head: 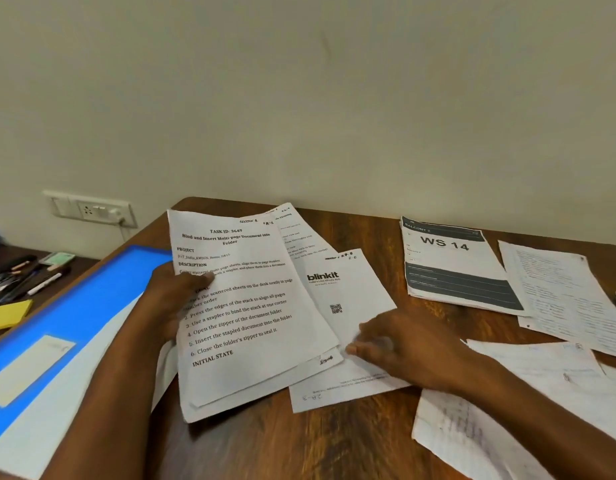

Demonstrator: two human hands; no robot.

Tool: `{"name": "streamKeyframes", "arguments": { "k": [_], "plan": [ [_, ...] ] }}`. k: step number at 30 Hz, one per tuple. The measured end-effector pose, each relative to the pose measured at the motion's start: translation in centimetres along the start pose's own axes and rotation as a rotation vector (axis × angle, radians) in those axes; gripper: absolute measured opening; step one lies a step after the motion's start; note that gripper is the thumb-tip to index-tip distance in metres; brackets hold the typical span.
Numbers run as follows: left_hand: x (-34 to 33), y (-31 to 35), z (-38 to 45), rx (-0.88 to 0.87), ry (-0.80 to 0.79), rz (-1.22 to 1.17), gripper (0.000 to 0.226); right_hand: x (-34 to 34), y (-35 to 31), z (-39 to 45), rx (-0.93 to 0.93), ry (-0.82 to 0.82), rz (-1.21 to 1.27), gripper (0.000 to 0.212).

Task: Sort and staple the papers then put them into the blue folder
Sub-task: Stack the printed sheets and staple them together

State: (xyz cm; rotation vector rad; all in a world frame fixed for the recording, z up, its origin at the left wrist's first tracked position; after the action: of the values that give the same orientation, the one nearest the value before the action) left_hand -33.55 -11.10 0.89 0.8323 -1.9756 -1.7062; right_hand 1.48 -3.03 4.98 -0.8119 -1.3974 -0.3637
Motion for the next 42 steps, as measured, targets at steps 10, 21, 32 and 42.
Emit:
{"name": "streamKeyframes", "arguments": {
  "k": [10,21,32,42],
  "plan": [
    [-0.8,0.1,-0.2,-0.043,-0.023,0.031,0.032,0.1,9.1,7.0,-0.459,0.327,0.362,0.066],
    [-1.3,-0.7,0.3,-0.027,-0.086,-0.037,0.026,-0.6,10.4,7.4,-0.526,0.501,0.688,0.014],
    [-1.7,-0.9,0.8,-0.016,-0.219,-0.207,0.045,-0.3,11.3,7.3,-0.565,0.52,0.992,0.013],
    [-5.9,-0.8,-1.5,-0.056,-0.324,-0.252,0.049,-0.6,8.3,7.0,-0.435,0.493,1.309,0.009]
  ]
}}
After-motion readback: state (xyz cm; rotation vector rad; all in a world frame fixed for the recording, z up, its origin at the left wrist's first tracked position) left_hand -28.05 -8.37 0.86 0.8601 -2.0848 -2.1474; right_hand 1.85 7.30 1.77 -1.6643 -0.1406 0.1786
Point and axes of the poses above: each hand's wrist, its own z-axis towards the middle knuckle, its own x-axis out of the back of the hand, y = z × x, the point moved 7 cm from there along z, towards the middle knuckle, and after that the axes turned 2 degrees about -x, right-handed, at the moved point
